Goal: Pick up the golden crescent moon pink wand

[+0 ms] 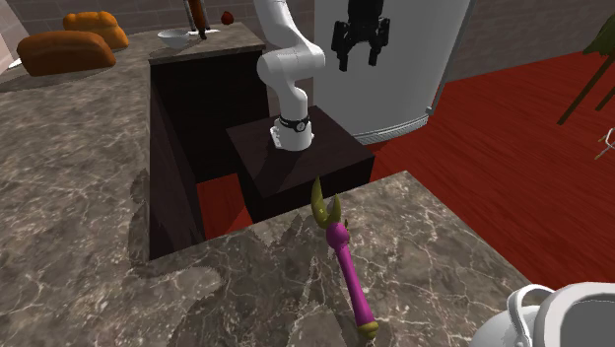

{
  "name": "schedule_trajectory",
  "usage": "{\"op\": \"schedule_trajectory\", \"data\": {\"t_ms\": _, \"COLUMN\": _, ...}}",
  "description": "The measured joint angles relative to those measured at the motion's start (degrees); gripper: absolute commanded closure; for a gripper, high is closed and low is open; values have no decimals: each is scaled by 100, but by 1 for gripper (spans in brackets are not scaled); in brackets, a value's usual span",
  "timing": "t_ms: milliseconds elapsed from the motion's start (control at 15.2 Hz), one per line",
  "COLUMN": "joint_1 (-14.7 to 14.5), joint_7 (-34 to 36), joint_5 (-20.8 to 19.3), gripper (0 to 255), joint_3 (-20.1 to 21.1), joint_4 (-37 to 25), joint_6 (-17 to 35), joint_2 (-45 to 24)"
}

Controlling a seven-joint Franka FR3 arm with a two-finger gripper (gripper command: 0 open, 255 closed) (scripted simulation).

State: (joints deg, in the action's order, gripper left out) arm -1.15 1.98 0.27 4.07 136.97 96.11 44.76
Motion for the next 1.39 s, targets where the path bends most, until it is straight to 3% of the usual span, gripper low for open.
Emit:
{"op": "schedule_trajectory", "data": {"t_ms": 264, "joint_1": 86, "joint_7": -117, "joint_5": -142, "gripper": 0, "joint_3": -88, "joint_4": -105, "joint_6": 229, "joint_2": -361}}
{"op": "schedule_trajectory", "data": {"t_ms": 726, "joint_1": 362, "joint_7": -492, "joint_5": -586, "gripper": 0, "joint_3": -392, "joint_4": -545, "joint_6": 994, "joint_2": -1622}}
{"op": "schedule_trajectory", "data": {"t_ms": 1386, "joint_1": 681, "joint_7": -935, "joint_5": -1042, "gripper": 0, "joint_3": -755, "joint_4": -1891, "joint_6": 1654, "joint_2": -3644}}
